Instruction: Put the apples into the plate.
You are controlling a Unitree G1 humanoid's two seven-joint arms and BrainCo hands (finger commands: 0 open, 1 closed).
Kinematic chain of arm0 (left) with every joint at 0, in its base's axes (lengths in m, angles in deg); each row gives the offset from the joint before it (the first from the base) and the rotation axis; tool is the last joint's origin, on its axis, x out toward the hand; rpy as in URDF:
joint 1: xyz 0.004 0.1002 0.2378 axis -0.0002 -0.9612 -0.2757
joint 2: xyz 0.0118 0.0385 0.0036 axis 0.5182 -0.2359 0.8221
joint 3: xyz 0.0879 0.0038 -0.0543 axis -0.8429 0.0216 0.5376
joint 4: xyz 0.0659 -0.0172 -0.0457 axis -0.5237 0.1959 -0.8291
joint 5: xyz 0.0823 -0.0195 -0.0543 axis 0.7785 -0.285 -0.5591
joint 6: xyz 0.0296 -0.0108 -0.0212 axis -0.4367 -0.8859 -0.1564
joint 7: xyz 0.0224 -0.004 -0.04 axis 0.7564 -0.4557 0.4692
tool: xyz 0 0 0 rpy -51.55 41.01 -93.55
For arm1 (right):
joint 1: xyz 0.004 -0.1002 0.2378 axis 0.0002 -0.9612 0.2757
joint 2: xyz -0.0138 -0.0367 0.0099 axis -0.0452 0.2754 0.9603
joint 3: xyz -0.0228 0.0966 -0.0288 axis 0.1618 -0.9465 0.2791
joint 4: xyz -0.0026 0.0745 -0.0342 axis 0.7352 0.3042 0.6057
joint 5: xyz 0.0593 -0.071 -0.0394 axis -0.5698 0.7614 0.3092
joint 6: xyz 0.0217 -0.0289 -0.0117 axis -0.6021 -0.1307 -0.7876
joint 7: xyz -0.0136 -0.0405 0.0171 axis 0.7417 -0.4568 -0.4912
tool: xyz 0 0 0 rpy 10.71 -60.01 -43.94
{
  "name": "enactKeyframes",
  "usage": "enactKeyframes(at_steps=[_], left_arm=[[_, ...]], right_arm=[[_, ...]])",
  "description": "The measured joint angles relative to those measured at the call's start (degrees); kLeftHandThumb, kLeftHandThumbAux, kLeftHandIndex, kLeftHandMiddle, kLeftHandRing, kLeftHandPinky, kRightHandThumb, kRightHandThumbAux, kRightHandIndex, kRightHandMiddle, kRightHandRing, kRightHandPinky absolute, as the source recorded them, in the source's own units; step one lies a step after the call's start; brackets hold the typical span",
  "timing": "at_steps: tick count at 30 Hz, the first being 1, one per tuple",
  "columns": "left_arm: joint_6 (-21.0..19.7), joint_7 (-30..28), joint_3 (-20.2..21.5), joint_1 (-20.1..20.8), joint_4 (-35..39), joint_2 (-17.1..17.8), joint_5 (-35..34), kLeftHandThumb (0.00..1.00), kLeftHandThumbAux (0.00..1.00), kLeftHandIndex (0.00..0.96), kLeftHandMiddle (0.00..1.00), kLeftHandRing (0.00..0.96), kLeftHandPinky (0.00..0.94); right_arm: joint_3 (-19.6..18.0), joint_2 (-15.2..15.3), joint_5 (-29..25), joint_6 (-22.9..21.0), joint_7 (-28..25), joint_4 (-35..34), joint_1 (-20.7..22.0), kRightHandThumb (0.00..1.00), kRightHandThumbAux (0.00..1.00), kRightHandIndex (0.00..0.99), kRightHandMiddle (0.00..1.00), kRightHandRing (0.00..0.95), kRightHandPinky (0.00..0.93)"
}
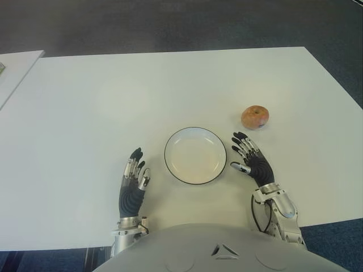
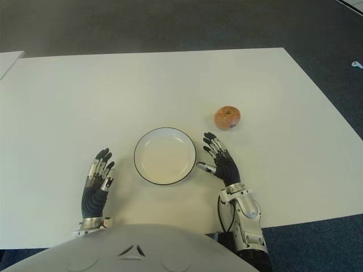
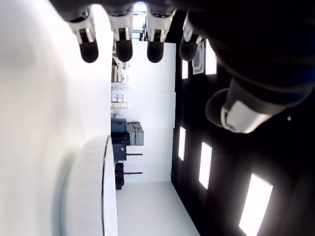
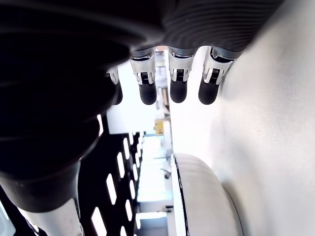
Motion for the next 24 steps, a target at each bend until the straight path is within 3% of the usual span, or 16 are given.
enactKeyframes(at_steps=[7,24], left_arm=[[-0.05,0.0,-0.16,-0.24,0.23,0.06,0.72,0.292,0.529,0.0,0.0,0.0,0.0],[-2.07,-0.24,-2.06,-1.11,2.15,0.0,-0.32,0.299,0.54,0.0,0.0,0.0,0.0]], right_arm=[[0.04,0.25,-0.03,0.0,-0.15,-0.05,-0.01,0.109,0.824,0.0,0.0,0.0,0.0],[-0.31,0.25,-1.06,-0.76,-0.23,-0.3,0.02,0.165,0.79,0.0,0.0,0.0,0.0]])
